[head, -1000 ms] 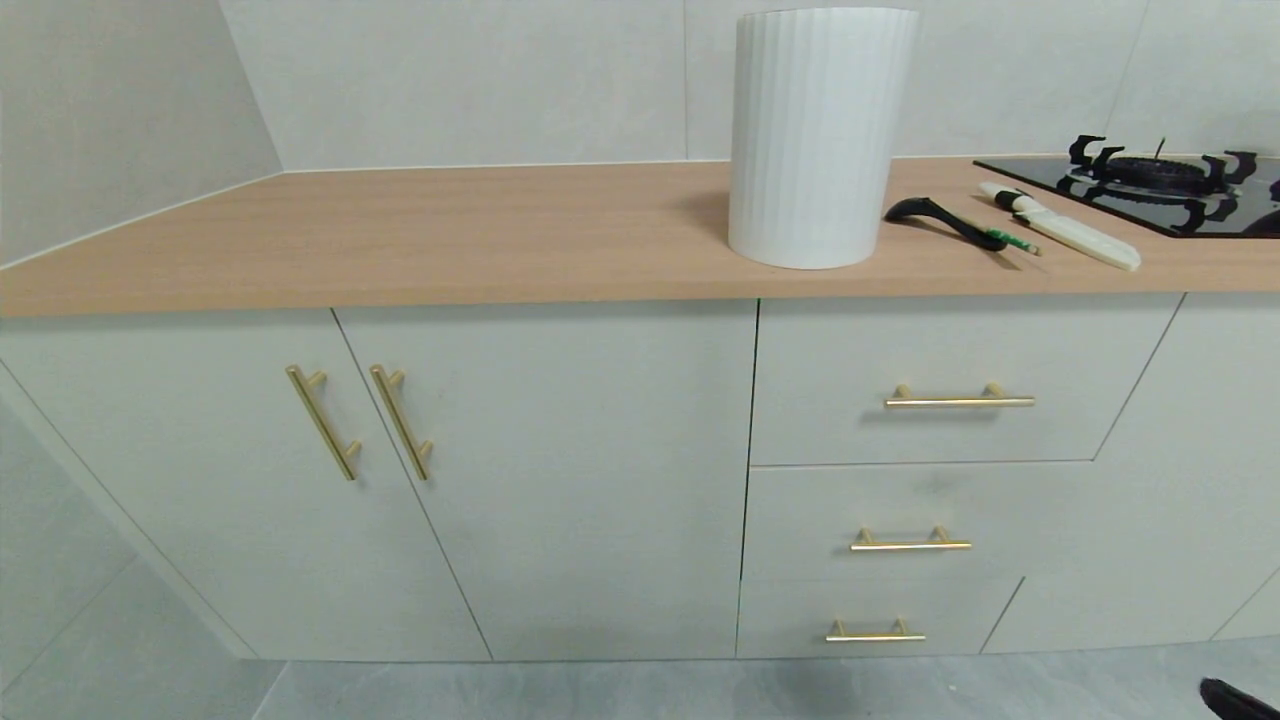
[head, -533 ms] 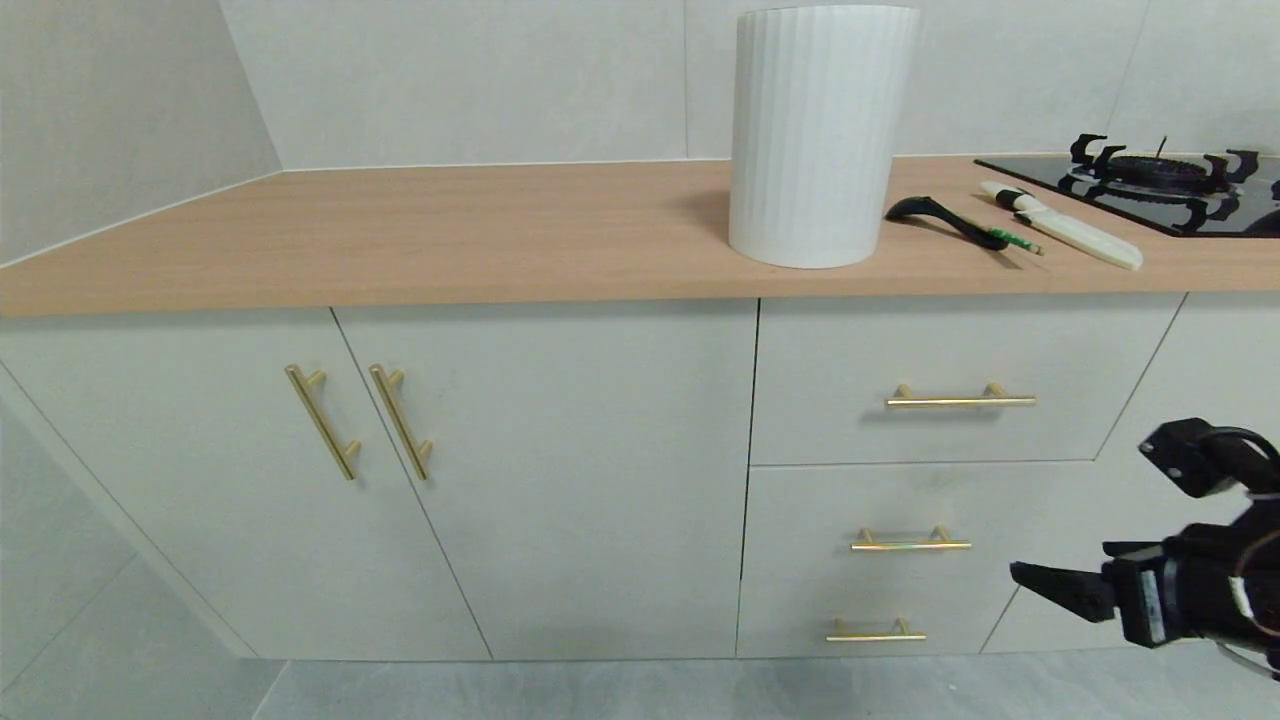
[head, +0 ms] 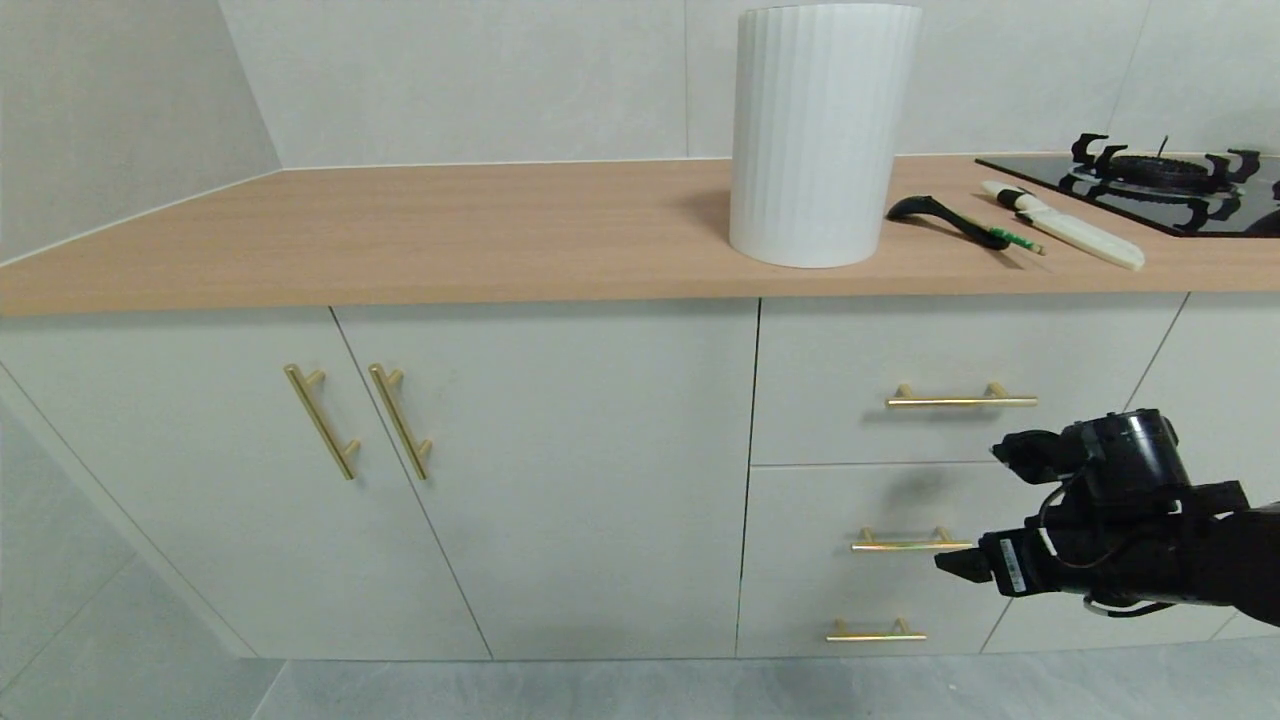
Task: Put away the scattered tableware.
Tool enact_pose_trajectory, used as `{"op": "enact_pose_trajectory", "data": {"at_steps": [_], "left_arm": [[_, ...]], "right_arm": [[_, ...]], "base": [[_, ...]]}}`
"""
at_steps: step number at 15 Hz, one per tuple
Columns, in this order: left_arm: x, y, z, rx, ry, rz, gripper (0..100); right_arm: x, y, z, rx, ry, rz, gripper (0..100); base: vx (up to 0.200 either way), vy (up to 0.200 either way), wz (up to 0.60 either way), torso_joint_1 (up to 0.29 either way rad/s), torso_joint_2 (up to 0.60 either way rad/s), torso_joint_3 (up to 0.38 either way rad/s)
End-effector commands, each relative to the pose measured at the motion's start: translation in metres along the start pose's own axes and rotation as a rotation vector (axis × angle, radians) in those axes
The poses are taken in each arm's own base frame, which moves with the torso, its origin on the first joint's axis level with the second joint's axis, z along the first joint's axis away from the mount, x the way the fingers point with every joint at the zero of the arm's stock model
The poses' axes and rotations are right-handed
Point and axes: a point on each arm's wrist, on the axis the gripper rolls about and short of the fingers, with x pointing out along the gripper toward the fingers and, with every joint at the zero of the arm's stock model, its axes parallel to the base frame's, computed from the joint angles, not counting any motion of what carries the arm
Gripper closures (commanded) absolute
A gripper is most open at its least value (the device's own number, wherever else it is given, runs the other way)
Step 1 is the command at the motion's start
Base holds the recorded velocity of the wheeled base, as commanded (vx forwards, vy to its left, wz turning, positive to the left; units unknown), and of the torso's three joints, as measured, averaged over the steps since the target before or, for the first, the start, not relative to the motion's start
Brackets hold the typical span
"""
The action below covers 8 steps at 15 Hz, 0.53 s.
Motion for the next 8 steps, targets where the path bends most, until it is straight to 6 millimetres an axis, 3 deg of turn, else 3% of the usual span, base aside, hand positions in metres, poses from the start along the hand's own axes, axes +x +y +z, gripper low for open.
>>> {"op": "enact_pose_trajectory", "data": {"at_steps": [1,8], "left_arm": [[0.000,0.000,0.000,0.001,0.001,0.000,0],[0.000,0.000,0.000,0.001,0.001,0.000,0]], "right_arm": [[0.038,-0.013,-0.013,0.033,0.009,-0.036,0],[0.075,-0.014,-0.025,0.039,-0.163,-0.080,0]], "base": [[0.000,0.000,0.00,0.000,0.00,0.000],[0.000,0.000,0.00,0.000,0.00,0.000]]}}
